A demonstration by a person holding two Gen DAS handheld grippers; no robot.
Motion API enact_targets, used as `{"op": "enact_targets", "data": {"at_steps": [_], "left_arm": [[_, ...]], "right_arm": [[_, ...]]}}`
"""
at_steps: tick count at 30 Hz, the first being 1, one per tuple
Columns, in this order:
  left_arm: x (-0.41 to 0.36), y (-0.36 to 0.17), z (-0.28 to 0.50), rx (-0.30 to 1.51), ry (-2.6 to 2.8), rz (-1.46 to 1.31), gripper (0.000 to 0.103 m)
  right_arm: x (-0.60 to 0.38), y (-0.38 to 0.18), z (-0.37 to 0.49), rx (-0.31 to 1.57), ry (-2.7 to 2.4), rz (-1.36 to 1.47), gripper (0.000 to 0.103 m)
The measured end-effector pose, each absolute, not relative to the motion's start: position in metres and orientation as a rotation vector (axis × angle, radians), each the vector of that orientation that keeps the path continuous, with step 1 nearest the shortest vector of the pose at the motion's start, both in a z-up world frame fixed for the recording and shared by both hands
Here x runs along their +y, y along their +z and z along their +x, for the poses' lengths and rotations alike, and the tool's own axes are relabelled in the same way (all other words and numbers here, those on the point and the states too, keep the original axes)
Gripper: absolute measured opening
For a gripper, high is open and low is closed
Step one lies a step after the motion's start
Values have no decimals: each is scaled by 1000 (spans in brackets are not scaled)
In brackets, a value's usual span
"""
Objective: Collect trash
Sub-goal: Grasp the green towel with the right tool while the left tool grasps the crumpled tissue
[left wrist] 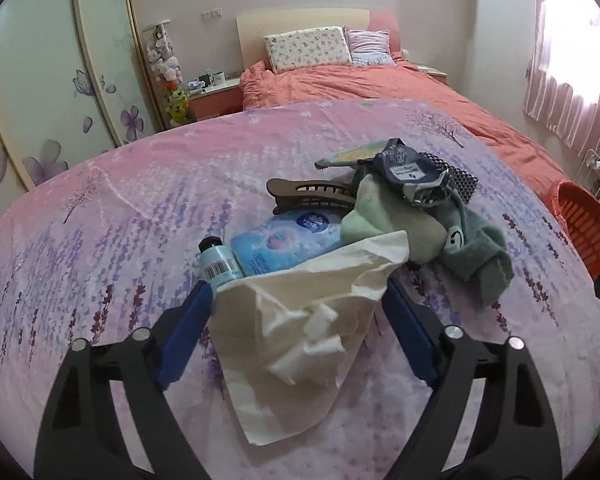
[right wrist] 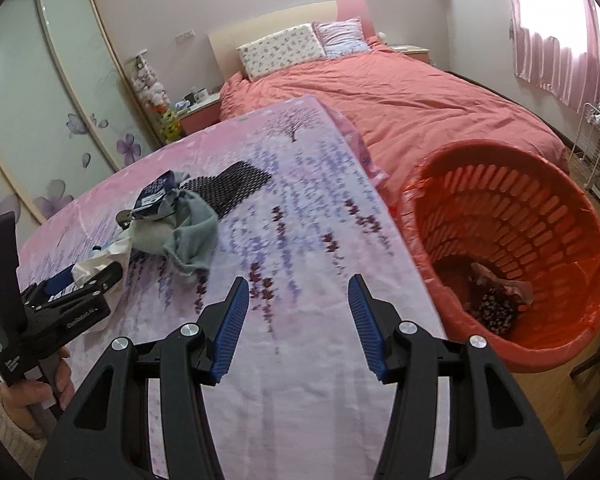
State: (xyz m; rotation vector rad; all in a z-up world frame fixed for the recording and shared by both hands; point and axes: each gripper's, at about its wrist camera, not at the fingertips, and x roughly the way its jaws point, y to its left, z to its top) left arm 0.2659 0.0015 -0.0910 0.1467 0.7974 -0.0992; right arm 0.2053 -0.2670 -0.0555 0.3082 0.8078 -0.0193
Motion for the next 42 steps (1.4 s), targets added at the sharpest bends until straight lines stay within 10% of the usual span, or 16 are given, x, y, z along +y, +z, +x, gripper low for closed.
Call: {"op": "enact_targets", "data": {"at_steps": [20,26,30,37,42], "left_arm": [[117,-63,238,745,1,-29,66],[142,-78,260,798,57,-81,68],[144,-81,269,807,64,-78,69],[147,-90,279,835,83,-71,69],[151,-94,280,846,67,-85,69]], "right_arm": [[-182,-62,267,820,109,305,51],[-169,-76,282,878,106,272,12],[-176,-76,271,856,66,239,8],[-216,-75,257,853,-50,277,8],[-224,-76,263,854,-38,303,41]]}}
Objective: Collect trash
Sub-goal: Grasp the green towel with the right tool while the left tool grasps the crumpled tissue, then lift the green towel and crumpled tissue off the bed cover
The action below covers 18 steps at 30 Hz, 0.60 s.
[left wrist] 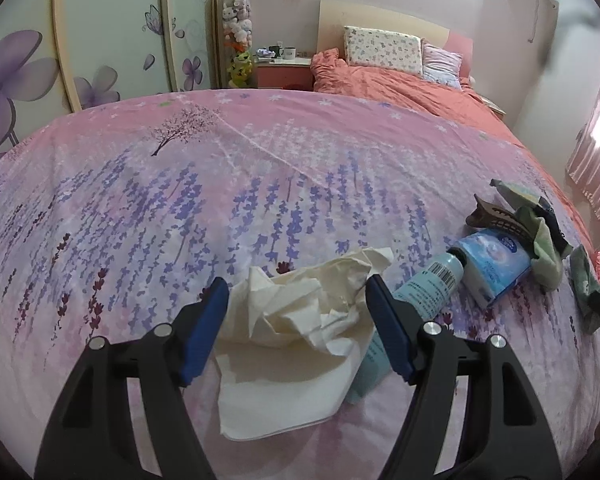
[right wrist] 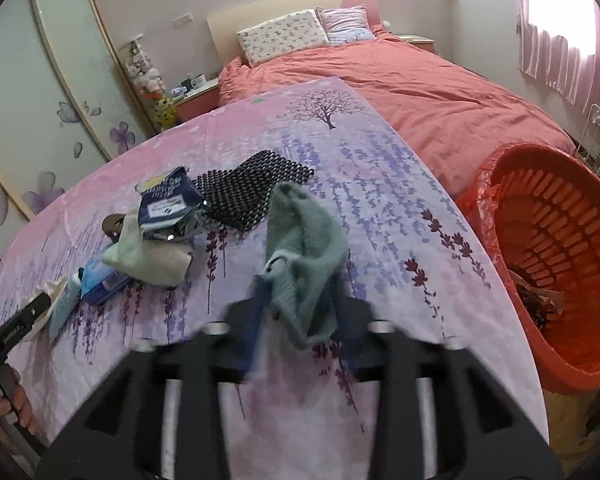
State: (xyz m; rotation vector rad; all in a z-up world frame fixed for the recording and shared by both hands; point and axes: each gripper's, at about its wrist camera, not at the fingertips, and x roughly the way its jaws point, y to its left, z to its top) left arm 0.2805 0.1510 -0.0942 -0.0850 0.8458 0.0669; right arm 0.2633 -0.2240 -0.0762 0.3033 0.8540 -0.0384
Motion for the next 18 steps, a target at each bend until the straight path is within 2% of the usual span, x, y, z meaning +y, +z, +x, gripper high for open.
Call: {"op": "enact_targets", "data": {"at_steps": [14,18], "left_arm": [[156,-104,288,886,62,-106,72],[158,-107,290,889,59,-117,73]], "right_arm": [[-212,-82,273,887,-74,212,43],[-210,-83,273,893,-70,193,50]]}}
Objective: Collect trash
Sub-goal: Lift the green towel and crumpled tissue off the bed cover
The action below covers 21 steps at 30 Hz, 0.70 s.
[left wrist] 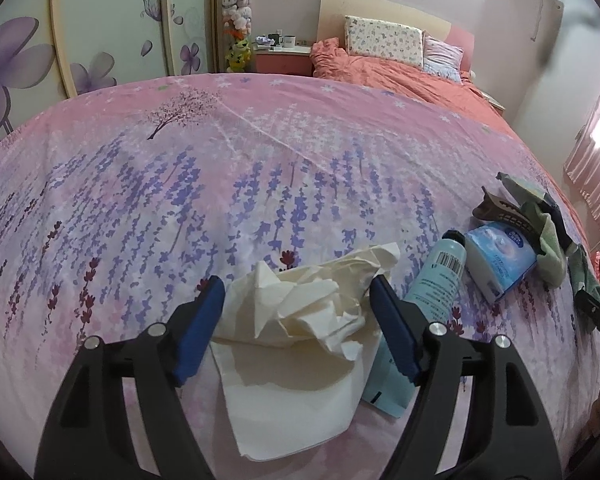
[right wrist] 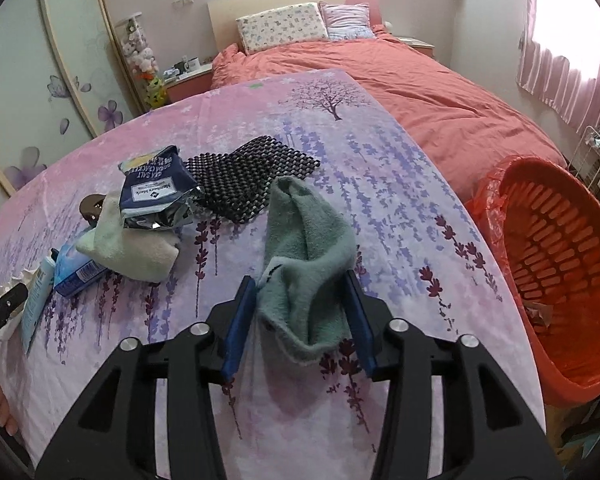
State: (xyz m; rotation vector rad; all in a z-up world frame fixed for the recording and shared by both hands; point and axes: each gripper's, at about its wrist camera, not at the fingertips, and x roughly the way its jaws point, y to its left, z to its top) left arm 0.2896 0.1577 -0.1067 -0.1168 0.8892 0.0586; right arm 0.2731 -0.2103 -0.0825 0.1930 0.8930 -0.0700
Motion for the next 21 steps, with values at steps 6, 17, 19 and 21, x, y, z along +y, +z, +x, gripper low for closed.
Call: {"op": "enact_targets", "data": {"at_steps": [6,17,19,21], "left_arm": [[168,-109,290,890,47,-165,76],[176,-108,287,882,32,-195,76],[179,-108,285,879,28,-203,76],[179,-107,284,879,26,-200,76]], "right_arm": [[-210,-82,272,893,-44,202,55],[-214,-82,272,886,-31,228,55],[-214,-82,271,885,-28,232,55],[-213,-82,271,885,-28,232,55]]}}
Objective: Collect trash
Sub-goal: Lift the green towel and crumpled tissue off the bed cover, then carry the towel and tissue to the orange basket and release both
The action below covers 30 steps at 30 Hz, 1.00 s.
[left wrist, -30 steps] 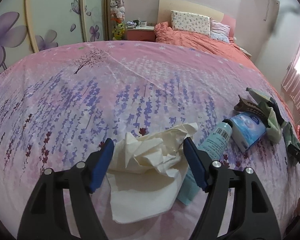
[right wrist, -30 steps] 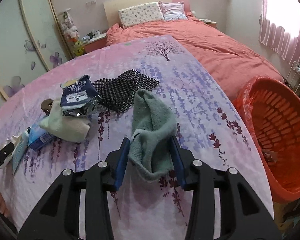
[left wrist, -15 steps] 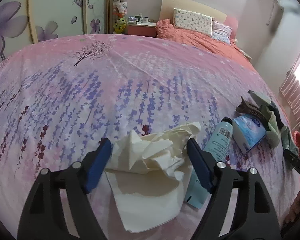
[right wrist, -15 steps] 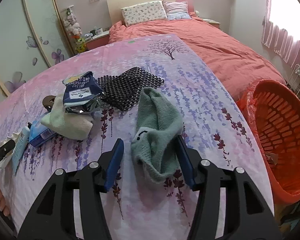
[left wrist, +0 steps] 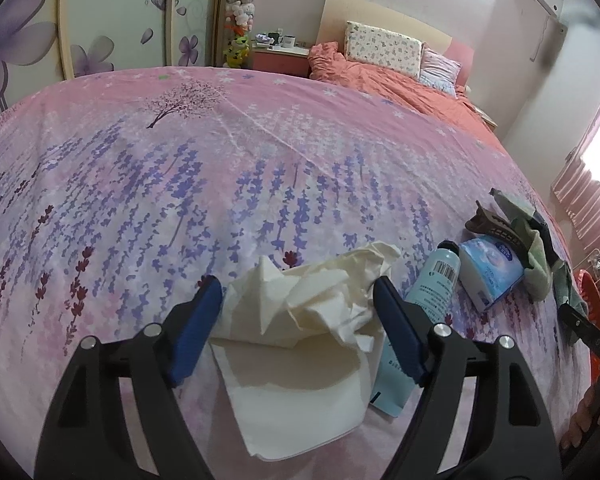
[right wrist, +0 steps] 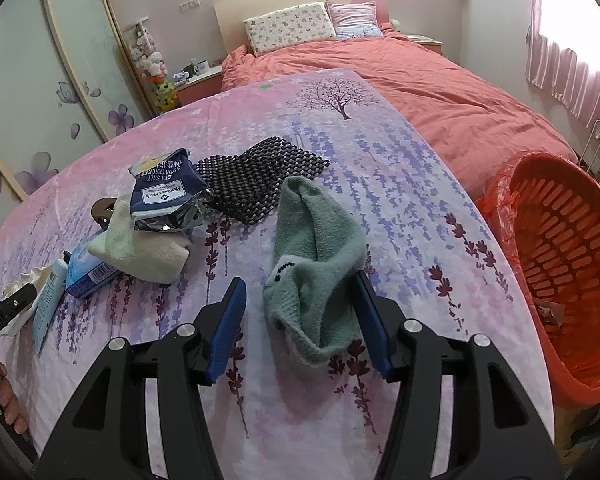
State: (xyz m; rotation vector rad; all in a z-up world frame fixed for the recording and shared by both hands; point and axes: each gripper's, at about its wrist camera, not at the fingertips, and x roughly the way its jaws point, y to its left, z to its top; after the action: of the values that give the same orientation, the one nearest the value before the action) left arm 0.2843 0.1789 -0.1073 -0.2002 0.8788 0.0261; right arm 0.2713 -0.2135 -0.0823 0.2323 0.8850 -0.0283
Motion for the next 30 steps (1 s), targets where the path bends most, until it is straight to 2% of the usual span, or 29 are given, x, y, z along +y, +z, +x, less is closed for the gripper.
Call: {"op": "enact_targets", "data": {"at_steps": [7,11,13,15,18,20,30], "left_arm": [[180,-106,273,891,-11,-142,76],[174,-107,269,902,-5,-94,72],[168,-107,268,904,-5,-70,67],[164,-107,266,901,-9,-54,65],[163,-103,260,878,-12,-42,58],[161,-99,256,864,-19,-39,52],[158,-68,246,813,1,-67,50]], "right_arm": [[-213,-82,271,885,-31,227,55],[-211,-82,271,885,-46,210,54],[-210,-81,269,884,-61,206,43],[-214,-81,266,878,-56,231,23],[-223,-82,262,876,-30,274,14],[-227,-82,257,876,-9,297,12],[-234,-54,234,795,33,309,12]]}}
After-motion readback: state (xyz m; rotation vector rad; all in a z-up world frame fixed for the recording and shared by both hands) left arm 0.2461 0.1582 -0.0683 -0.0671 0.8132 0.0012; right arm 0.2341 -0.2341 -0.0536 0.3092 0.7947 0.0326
